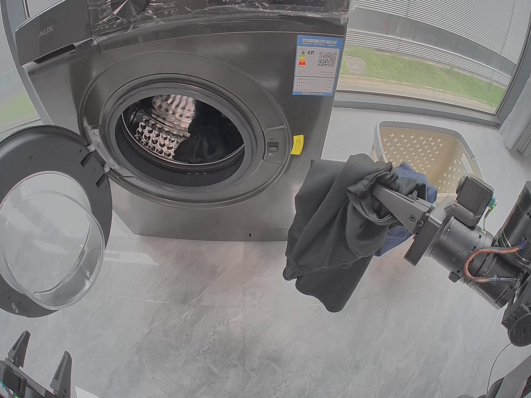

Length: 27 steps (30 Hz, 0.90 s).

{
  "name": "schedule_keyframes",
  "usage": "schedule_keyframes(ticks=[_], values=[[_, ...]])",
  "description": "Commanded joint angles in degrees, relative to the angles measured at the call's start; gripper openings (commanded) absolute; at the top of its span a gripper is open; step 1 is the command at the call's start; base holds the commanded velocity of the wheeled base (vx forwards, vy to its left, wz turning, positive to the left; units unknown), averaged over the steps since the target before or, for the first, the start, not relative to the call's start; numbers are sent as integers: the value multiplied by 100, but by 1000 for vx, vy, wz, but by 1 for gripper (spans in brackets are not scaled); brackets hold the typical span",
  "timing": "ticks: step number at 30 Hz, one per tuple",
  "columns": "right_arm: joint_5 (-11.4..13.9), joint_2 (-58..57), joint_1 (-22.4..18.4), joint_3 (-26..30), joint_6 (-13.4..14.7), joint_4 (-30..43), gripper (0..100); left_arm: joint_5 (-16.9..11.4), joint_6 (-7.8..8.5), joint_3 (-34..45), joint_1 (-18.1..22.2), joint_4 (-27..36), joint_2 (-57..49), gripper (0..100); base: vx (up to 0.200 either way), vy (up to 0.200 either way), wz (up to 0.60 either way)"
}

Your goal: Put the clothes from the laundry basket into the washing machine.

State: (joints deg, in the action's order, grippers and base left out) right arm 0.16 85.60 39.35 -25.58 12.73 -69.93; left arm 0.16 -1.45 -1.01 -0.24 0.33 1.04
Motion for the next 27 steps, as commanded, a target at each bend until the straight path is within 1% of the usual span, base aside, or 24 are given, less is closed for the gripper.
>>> schedule_keyframes(ticks=[1,4,25,27], values=[[2,9,2,0,2,-4,0,2,4,75,-2,2,-60,100,0,0,0],[2,9,2,0,2,-4,0,2,4,75,-2,2,-60,100,0,0,0],[11,0,-33,9,28,-4,0,2,4,75,-2,2,-60,100,0,200,0],[28,-17,-24,-9,63,-4,0,2,13,75,-2,2,-60,100,0,0,0]])
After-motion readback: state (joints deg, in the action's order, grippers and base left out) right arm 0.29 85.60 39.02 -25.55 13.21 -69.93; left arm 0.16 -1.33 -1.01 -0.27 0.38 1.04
